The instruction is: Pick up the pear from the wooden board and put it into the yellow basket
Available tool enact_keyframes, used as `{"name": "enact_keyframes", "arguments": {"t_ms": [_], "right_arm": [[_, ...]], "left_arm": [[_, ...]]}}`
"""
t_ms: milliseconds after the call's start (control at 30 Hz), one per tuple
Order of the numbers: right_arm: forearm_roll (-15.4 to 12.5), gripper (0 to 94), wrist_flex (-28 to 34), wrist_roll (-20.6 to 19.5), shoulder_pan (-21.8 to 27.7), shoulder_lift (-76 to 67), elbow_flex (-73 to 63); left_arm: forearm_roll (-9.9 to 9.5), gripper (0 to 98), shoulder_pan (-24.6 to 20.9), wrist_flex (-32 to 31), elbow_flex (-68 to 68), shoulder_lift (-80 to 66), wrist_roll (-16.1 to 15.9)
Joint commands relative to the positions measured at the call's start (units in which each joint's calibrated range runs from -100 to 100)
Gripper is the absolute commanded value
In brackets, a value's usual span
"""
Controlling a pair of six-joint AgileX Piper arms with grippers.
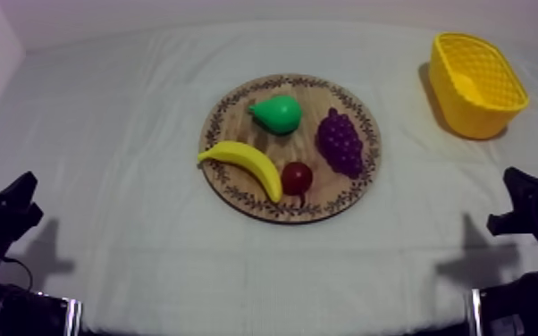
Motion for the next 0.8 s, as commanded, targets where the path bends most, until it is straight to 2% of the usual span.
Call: {"name": "enact_keyframes", "arguments": {"t_ms": [0, 300, 600, 667, 767], "right_arm": [[0.0, 0.2, 0.0, 0.0, 0.0, 0.0, 0.0], [0.0, 0.2, 0.0, 0.1, -0.4, 0.0, 0.0], [1.0, 0.3, 2.1, -1.3, -8.2, -0.1, -0.5], [3.0, 0.3, 4.1, -2.7, -10.0, 0.1, -1.7], [8.4, 0.4, 5.3, -8.4, -14.0, 3.2, -3.6]], "left_arm": [[-0.02, 0.1, 0.0, 0.0, 0.0, 0.0, 0.0], [-0.02, 0.1, 0.0, 0.0, 0.0, 0.0, 0.0], [-0.02, 0.1, 0.0, 0.0, 0.0, 0.0, 0.0], [-0.02, 0.1, 0.0, 0.0, 0.0, 0.0, 0.0], [-0.02, 0.1, 0.0, 0.0, 0.0, 0.0, 0.0]]}}
